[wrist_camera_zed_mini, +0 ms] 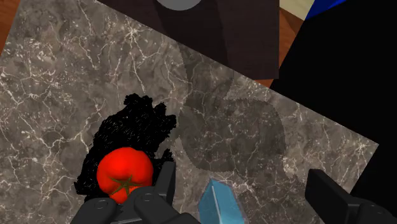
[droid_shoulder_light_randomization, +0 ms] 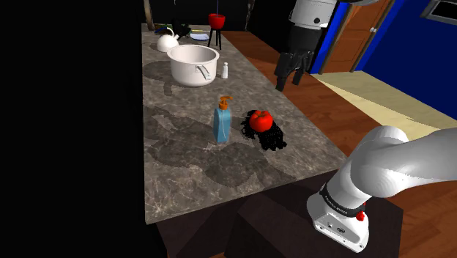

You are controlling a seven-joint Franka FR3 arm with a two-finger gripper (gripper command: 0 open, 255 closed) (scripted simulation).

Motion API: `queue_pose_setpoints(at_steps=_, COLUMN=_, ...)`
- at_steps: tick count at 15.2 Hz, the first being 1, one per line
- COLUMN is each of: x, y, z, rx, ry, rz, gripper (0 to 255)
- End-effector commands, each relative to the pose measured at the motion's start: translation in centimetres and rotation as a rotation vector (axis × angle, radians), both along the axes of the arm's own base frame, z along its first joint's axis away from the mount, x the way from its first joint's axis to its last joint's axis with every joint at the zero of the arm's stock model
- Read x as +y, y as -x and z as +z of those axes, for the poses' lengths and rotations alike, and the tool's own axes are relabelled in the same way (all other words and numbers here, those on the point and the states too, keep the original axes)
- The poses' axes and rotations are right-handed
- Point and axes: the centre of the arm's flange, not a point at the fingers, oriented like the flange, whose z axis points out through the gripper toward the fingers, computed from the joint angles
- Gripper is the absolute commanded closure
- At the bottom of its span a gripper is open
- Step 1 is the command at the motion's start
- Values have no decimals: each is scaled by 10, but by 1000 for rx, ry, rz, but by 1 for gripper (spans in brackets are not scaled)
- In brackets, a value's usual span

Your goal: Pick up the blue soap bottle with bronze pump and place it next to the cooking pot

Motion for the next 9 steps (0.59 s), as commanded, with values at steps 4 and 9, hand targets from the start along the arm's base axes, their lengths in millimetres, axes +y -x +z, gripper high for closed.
queue_pose_setpoints(at_steps=4, x=18, y=-19, z=-28, rx=-26, ry=27, rz=-69, gripper=0)
queue_pose_setpoints(at_steps=9, x=42, y=-55, z=-75, rx=-68, ry=73, rz=-183, gripper=0)
